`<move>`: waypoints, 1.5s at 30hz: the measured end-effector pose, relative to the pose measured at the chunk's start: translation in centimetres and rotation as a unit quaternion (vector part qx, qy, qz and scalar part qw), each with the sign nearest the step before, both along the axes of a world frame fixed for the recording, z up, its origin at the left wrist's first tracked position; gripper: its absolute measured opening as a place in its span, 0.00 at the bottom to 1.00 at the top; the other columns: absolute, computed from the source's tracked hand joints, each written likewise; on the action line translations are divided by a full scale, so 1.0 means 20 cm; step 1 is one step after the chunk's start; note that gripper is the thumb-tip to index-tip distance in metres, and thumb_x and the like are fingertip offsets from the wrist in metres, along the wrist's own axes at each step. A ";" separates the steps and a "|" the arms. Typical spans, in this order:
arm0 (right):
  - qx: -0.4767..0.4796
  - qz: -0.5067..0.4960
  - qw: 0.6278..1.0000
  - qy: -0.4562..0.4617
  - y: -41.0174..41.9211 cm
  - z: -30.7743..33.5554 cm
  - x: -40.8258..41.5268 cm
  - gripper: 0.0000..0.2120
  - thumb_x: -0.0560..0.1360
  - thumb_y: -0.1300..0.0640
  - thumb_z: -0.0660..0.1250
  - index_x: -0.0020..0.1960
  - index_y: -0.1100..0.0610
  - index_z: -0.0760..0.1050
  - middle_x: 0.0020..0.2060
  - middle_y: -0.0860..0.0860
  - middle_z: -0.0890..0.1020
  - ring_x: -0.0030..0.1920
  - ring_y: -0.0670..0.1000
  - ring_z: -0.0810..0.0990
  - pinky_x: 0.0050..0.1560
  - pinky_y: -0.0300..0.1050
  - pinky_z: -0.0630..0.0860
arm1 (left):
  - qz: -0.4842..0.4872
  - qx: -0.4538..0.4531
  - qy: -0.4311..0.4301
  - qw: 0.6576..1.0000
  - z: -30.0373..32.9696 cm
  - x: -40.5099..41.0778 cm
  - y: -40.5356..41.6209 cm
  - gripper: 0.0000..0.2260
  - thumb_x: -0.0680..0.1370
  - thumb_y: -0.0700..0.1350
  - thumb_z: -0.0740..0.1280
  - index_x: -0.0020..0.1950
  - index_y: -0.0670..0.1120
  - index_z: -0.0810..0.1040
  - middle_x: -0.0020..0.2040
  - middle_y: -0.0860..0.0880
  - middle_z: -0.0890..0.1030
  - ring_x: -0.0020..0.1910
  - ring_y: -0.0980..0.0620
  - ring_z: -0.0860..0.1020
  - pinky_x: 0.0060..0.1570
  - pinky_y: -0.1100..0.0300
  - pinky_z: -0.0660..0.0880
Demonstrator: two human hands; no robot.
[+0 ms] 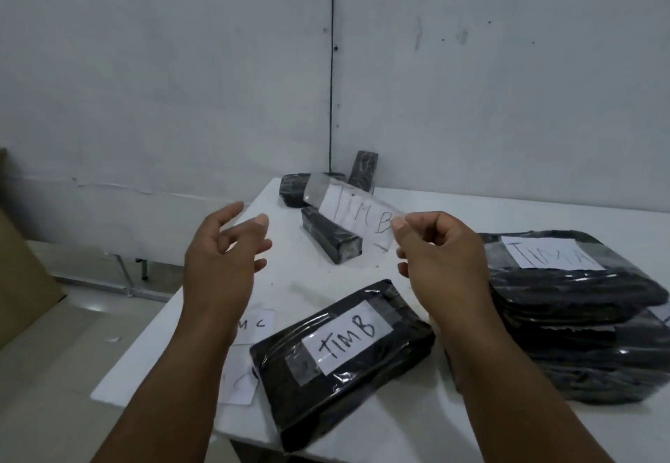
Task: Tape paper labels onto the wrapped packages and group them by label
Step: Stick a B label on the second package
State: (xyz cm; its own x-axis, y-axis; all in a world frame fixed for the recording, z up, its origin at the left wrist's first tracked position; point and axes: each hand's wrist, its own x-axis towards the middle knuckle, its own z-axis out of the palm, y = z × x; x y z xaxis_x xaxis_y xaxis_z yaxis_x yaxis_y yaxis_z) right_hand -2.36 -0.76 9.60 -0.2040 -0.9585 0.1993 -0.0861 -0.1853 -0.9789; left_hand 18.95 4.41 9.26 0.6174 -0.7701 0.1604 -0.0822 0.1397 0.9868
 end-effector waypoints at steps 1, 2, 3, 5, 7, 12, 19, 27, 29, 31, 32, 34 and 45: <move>0.000 -0.014 1.000 -0.019 -0.03 0.00 0.02 0.07 0.75 0.48 0.75 0.44 0.50 0.82 0.40 0.47 0.85 0.44 0.51 0.85 0.49 0.59 0.84 | -0.010 0.022 -0.014 1.000 0.00 0.01 -0.05 0.16 0.79 0.52 0.71 0.66 0.55 0.78 0.54 0.53 0.85 0.50 0.54 0.85 0.49 0.54 0.83; 0.002 -0.027 0.999 -0.035 -0.05 0.01 0.03 0.06 0.75 0.49 0.75 0.44 0.50 0.82 0.41 0.47 0.85 0.43 0.50 0.85 0.49 0.59 0.84 | -0.022 0.045 -0.030 0.998 0.00 0.02 -0.10 0.14 0.79 0.53 0.71 0.64 0.54 0.79 0.55 0.51 0.84 0.50 0.53 0.85 0.52 0.51 0.83; 0.005 -0.037 0.998 -0.052 -0.07 0.01 0.04 0.05 0.76 0.50 0.75 0.45 0.50 0.81 0.41 0.48 0.85 0.41 0.49 0.85 0.47 0.58 0.85 | -0.034 0.067 -0.049 0.996 -0.01 0.02 -0.16 0.13 0.78 0.53 0.72 0.62 0.54 0.80 0.55 0.50 0.84 0.51 0.52 0.84 0.53 0.48 0.82; 0.013 -0.051 0.995 -0.079 -0.11 0.01 0.07 0.04 0.76 0.52 0.74 0.46 0.51 0.81 0.42 0.49 0.85 0.38 0.48 0.84 0.46 0.57 0.85 | -0.066 0.115 -0.099 0.986 -0.02 0.01 -0.29 0.14 0.77 0.54 0.73 0.61 0.55 0.79 0.56 0.50 0.83 0.51 0.52 0.82 0.52 0.48 0.82; 0.020 -0.057 0.994 -0.091 -0.16 -0.01 0.10 0.04 0.76 0.52 0.74 0.46 0.51 0.81 0.42 0.49 0.85 0.38 0.48 0.84 0.46 0.56 0.86 | -0.110 0.148 -0.142 0.973 -0.04 -0.02 -0.42 0.19 0.76 0.56 0.73 0.65 0.57 0.76 0.58 0.51 0.81 0.53 0.52 0.80 0.52 0.52 0.79; 0.029 -0.066 0.993 -0.092 -0.25 -0.07 0.16 0.05 0.75 0.50 0.74 0.44 0.50 0.82 0.41 0.48 0.86 0.41 0.50 0.85 0.49 0.60 0.84 | -0.174 0.232 -0.337 0.896 -0.16 -0.12 -0.76 0.36 0.65 0.73 0.67 0.72 0.67 0.66 0.69 0.48 0.75 0.65 0.44 0.76 0.65 0.48 0.74; 0.032 -0.065 0.993 -0.092 -0.31 -0.14 0.16 0.05 0.75 0.49 0.75 0.45 0.49 0.82 0.42 0.47 0.86 0.46 0.51 0.86 0.50 0.60 0.84 | -0.175 0.312 -0.399 0.844 -0.27 -0.18 -0.90 0.45 0.56 0.79 0.56 0.72 0.65 0.68 0.75 0.47 0.66 0.74 0.44 0.63 0.65 0.46 0.70; 0.032 -0.062 0.993 -0.094 -0.29 -0.14 0.18 0.04 0.75 0.48 0.74 0.44 0.47 0.82 0.42 0.47 0.85 0.46 0.52 0.85 0.50 0.62 0.83 | -0.125 0.315 -0.402 0.851 -0.27 -0.17 -0.90 0.21 0.72 0.54 0.71 0.63 0.53 0.71 0.64 0.41 0.72 0.63 0.40 0.72 0.58 0.50 0.72; 0.029 -0.059 0.993 -0.096 -0.27 -0.12 0.17 0.05 0.74 0.47 0.74 0.44 0.47 0.82 0.42 0.46 0.86 0.46 0.52 0.85 0.51 0.62 0.83 | -0.119 0.290 -0.394 0.864 -0.24 -0.15 -0.85 0.19 0.73 0.50 0.72 0.61 0.51 0.70 0.59 0.42 0.77 0.61 0.41 0.73 0.56 0.51 0.73; 0.026 -0.055 0.993 -0.097 -0.25 -0.09 0.15 0.05 0.74 0.47 0.74 0.44 0.47 0.82 0.43 0.46 0.86 0.47 0.52 0.85 0.51 0.61 0.83 | -0.111 0.251 -0.365 0.890 -0.21 -0.12 -0.78 0.19 0.73 0.50 0.73 0.60 0.51 0.70 0.54 0.45 0.80 0.53 0.43 0.77 0.51 0.54 0.76; 0.025 -0.051 0.993 -0.100 -0.24 -0.07 0.13 0.06 0.75 0.47 0.74 0.45 0.48 0.82 0.43 0.46 0.86 0.47 0.51 0.85 0.51 0.59 0.83 | -0.108 0.231 -0.347 0.903 -0.19 -0.10 -0.73 0.20 0.72 0.49 0.74 0.60 0.51 0.70 0.51 0.47 0.80 0.49 0.45 0.79 0.48 0.54 0.78; 0.022 -0.043 0.993 -0.111 -0.21 -0.03 0.10 0.06 0.76 0.48 0.74 0.46 0.49 0.82 0.43 0.47 0.86 0.45 0.49 0.85 0.48 0.52 0.84 | -0.111 0.187 -0.303 0.928 -0.13 -0.08 -0.61 0.22 0.70 0.47 0.77 0.58 0.53 0.70 0.48 0.52 0.80 0.42 0.52 0.80 0.38 0.57 0.81; 0.036 0.047 0.985 -0.161 0.01 0.15 -0.04 0.04 0.76 0.51 0.75 0.46 0.52 0.83 0.38 0.45 0.85 0.36 0.44 0.81 0.40 0.43 0.78 | -0.239 0.093 -0.234 0.938 0.05 -0.01 0.09 0.27 0.63 0.38 0.83 0.53 0.60 0.77 0.52 0.57 0.84 0.50 0.58 0.85 0.43 0.62 0.83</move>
